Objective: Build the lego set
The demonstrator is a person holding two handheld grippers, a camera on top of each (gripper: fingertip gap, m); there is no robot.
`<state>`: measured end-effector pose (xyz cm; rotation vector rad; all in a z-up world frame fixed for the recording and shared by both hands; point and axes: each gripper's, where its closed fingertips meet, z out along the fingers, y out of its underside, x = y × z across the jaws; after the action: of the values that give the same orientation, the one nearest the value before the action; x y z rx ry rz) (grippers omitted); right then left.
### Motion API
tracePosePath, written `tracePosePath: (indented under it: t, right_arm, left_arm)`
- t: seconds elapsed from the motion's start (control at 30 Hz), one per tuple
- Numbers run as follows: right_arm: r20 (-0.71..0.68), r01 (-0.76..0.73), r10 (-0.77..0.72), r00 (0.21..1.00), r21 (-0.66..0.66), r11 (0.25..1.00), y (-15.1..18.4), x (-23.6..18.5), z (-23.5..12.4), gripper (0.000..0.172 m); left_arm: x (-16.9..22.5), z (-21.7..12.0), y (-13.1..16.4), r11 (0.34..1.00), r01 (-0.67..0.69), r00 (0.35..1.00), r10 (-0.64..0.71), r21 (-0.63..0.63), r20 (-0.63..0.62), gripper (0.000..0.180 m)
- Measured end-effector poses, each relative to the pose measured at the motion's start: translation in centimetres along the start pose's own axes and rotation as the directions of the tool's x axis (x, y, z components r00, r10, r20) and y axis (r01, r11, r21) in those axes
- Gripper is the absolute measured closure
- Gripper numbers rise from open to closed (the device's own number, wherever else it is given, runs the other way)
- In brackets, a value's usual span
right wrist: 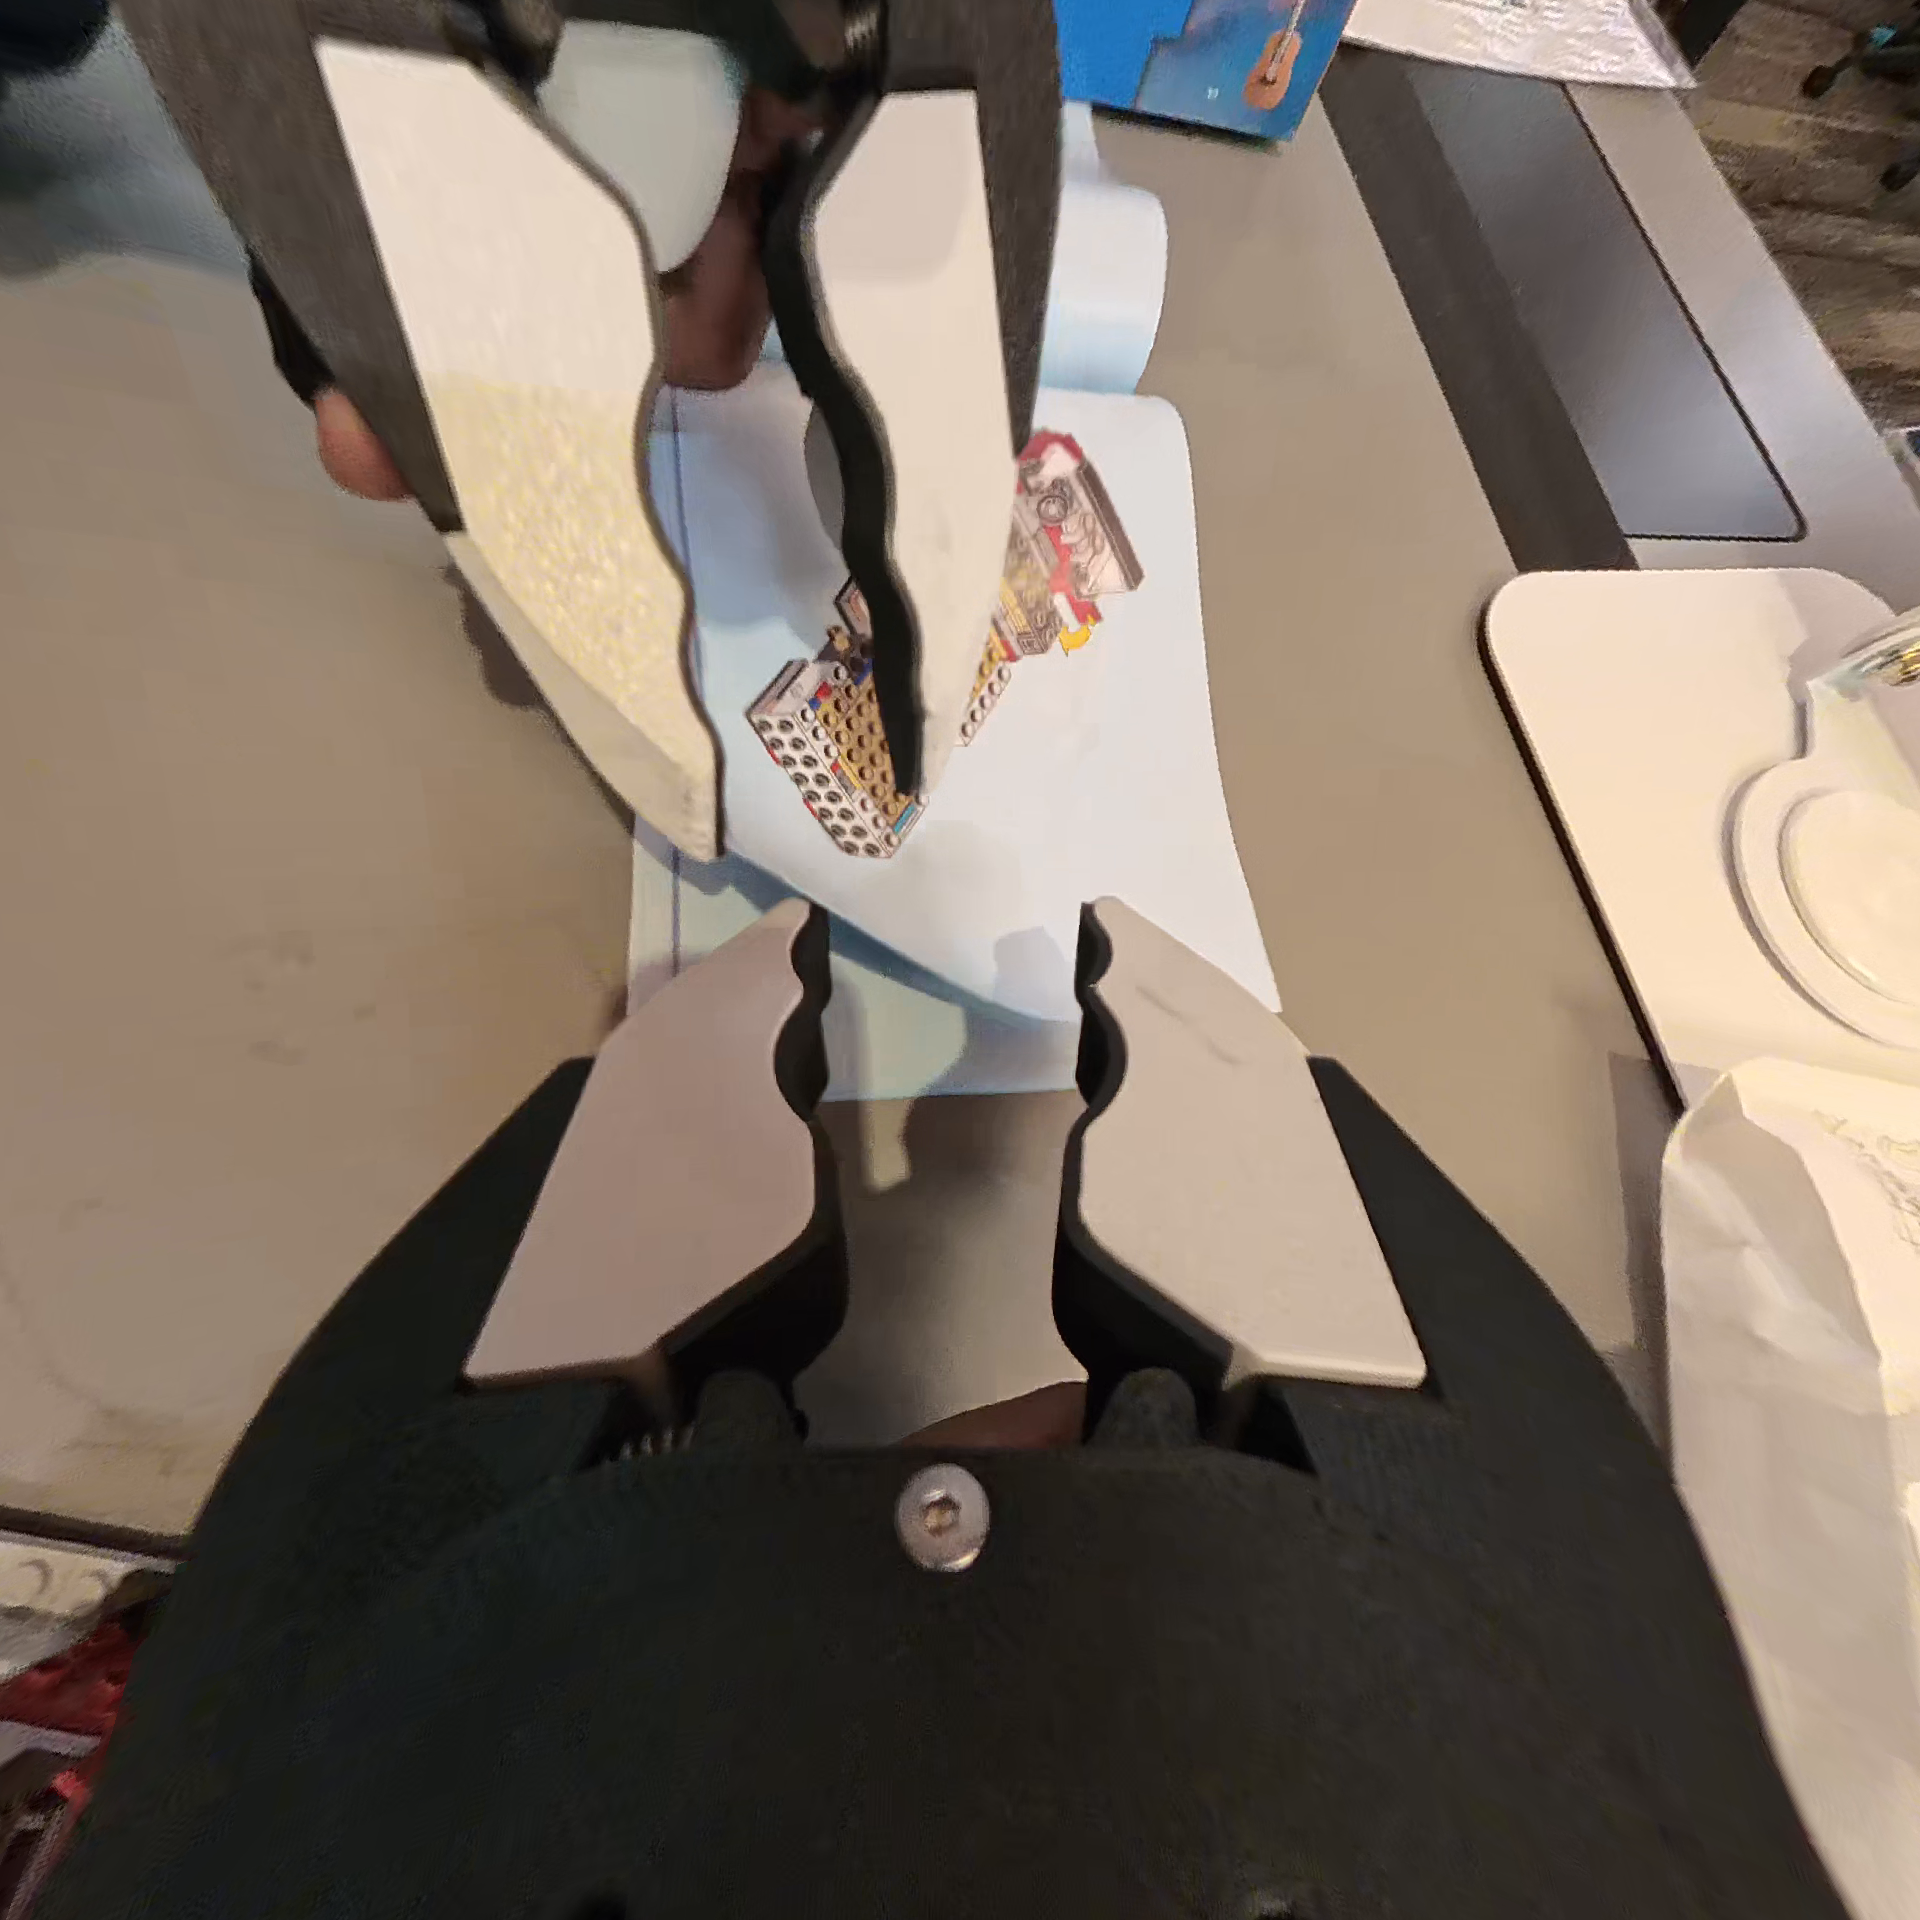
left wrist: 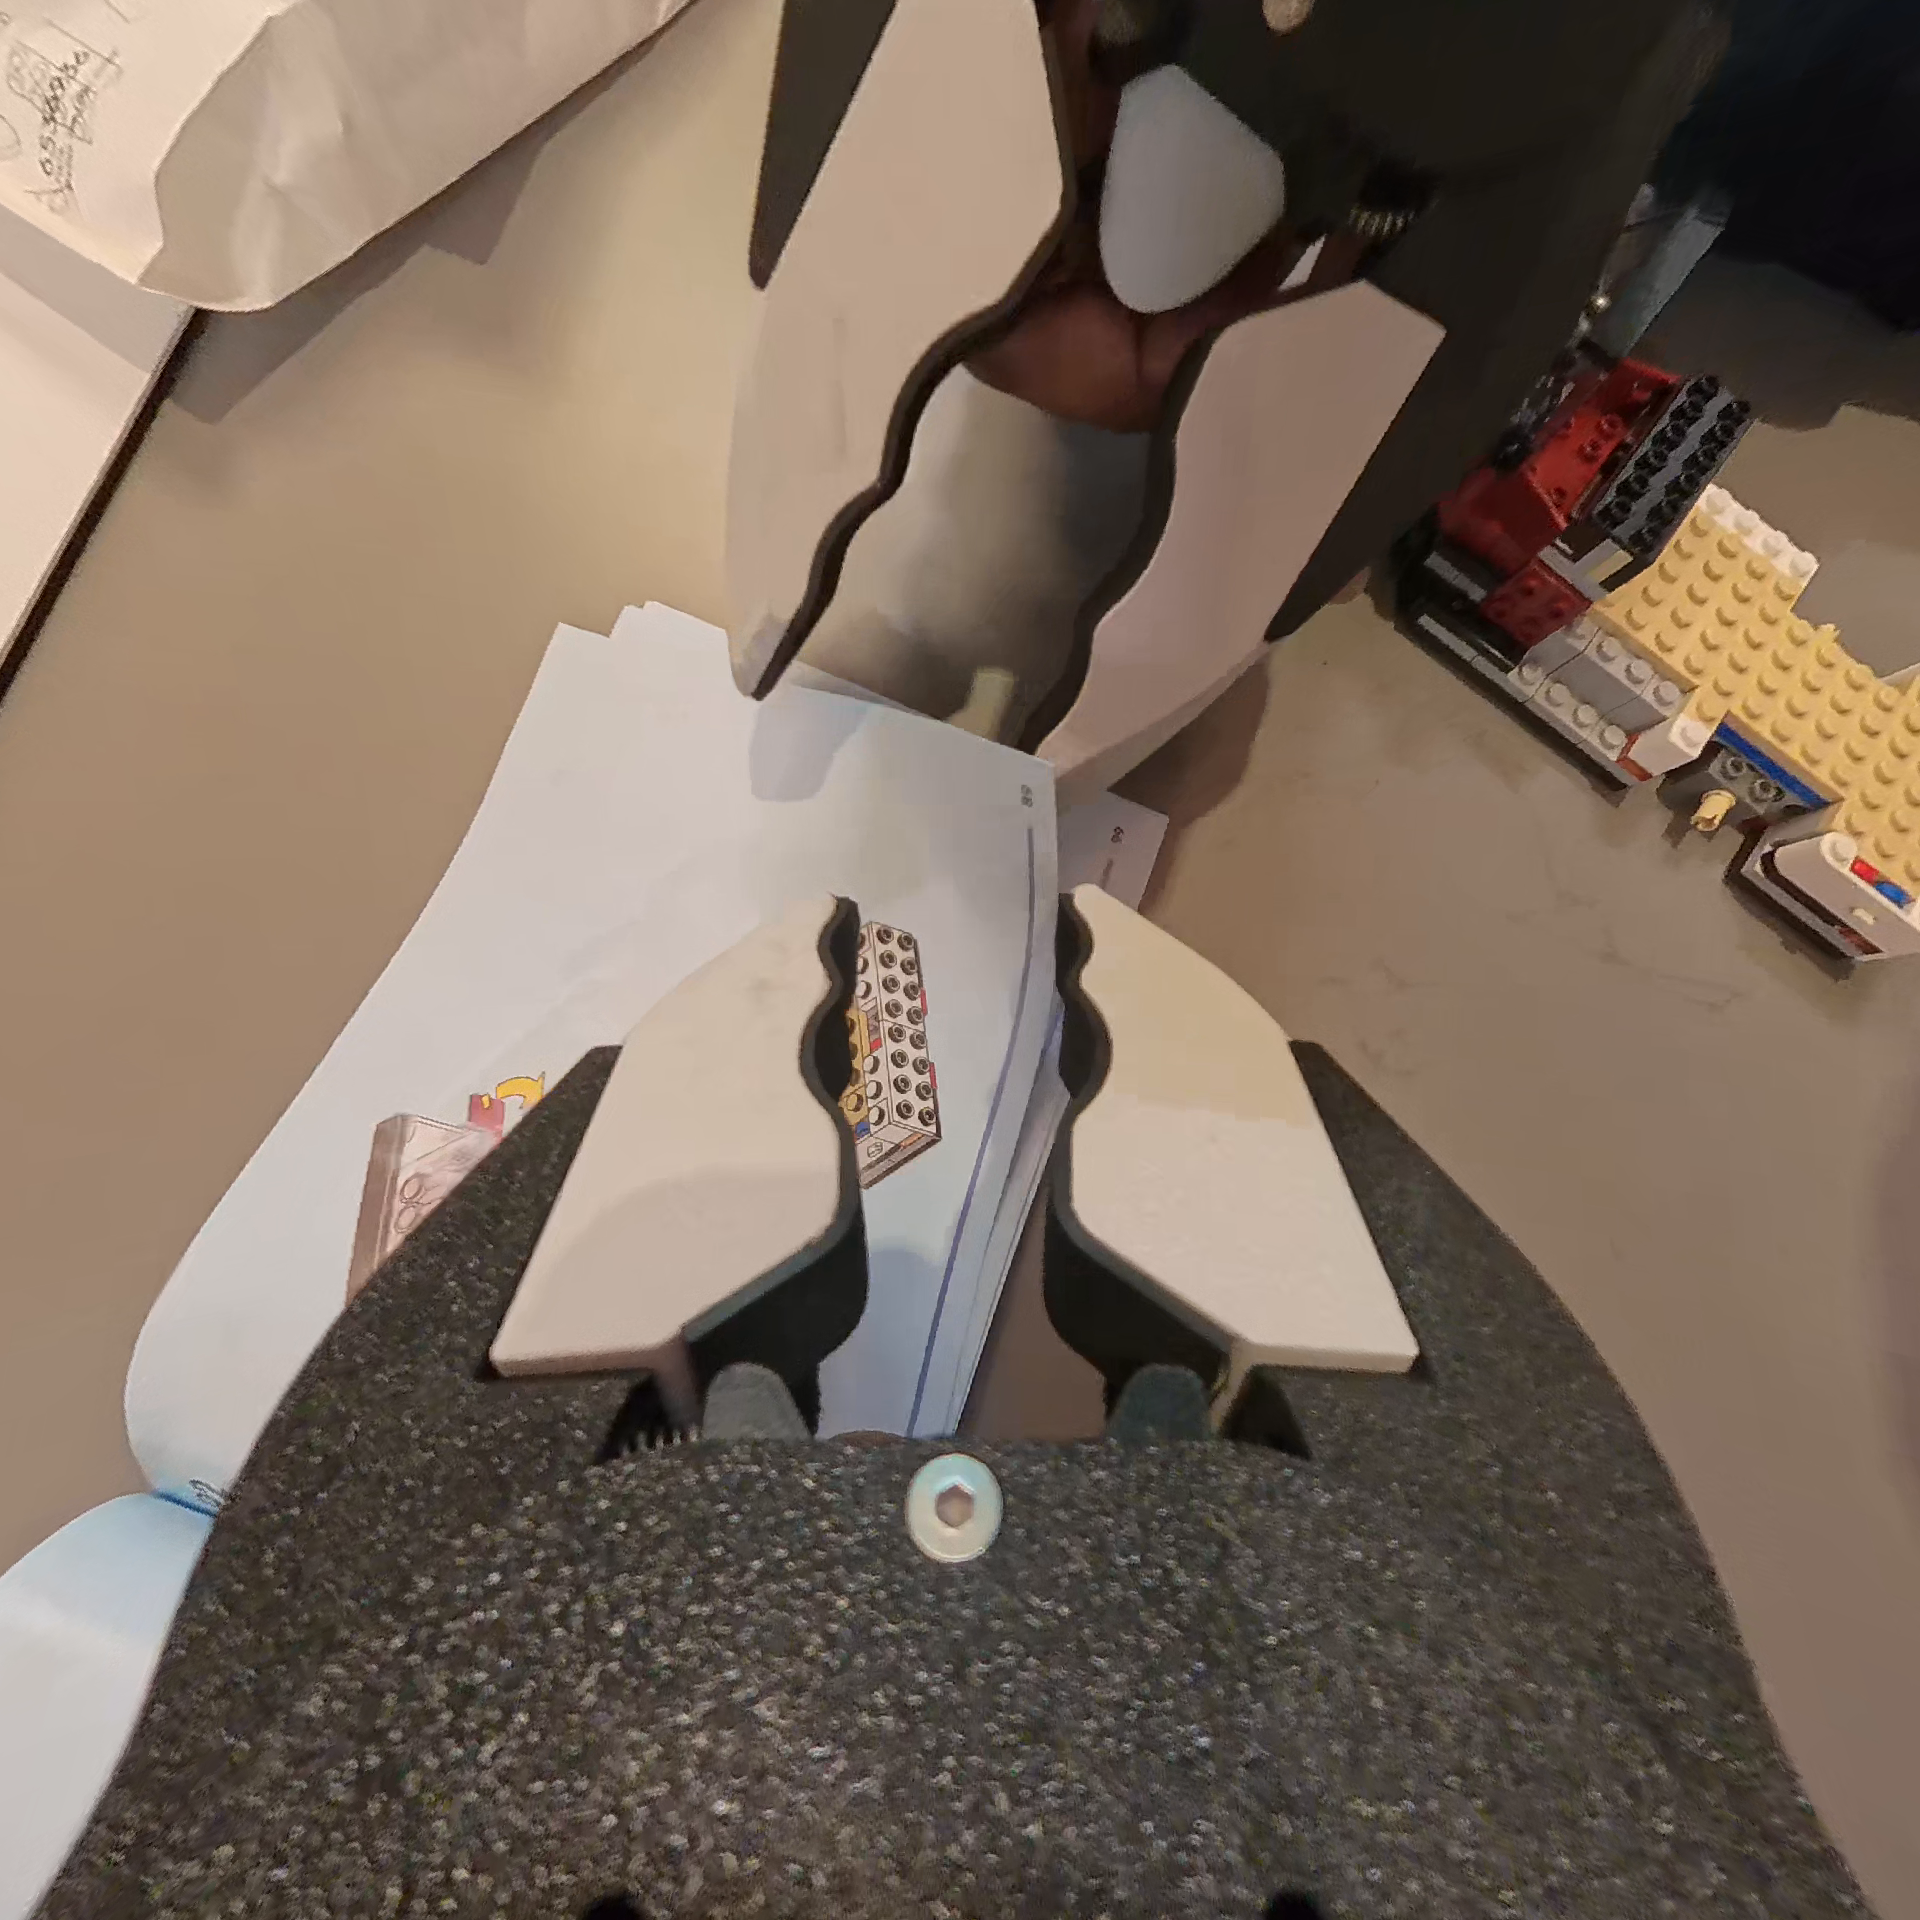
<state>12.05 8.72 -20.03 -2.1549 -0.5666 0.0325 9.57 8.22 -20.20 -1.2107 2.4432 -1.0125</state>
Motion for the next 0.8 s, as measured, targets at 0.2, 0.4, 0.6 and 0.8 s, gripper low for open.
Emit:
tracePosePath:
  t: [0.2, 0.4, 0.6, 0.8]
  right_arm:
    - [-0.026, -0.061, 0.060, 0.998, -0.017, 0.998, 0.2, 1.0, 0.7, 0.127]
    - [-0.035, -0.095, 0.094, 0.995, -0.018, 0.995, 0.5, 1.3, 0.9, 0.128]
    - [-0.043, -0.090, 0.088, 0.995, -0.030, 0.996, 0.9, 1.4, 0.8, 0.128]
    - [0.037, -0.075, 0.073, 0.997, 0.063, 0.995, -0.7, 0.0, 0.2, 0.128]
  left_arm:
    - [-0.2, -0.1, 0.3, 1.000, 0.019, 1.000, -0.019, -0.008, -0.008, 0.144]
    - [-0.4, -0.7, 0.3, 1.000, 0.019, 1.000, -0.019, 0.003, -0.011, 0.144]
    - [-0.6, -1.1, 0.2, 0.999, 0.033, 0.999, -0.032, 0.023, -0.027, 0.148]
    - [-0.4, -1.4, -0.2, 0.996, 0.063, 0.996, -0.059, 0.058, -0.062, 0.153]
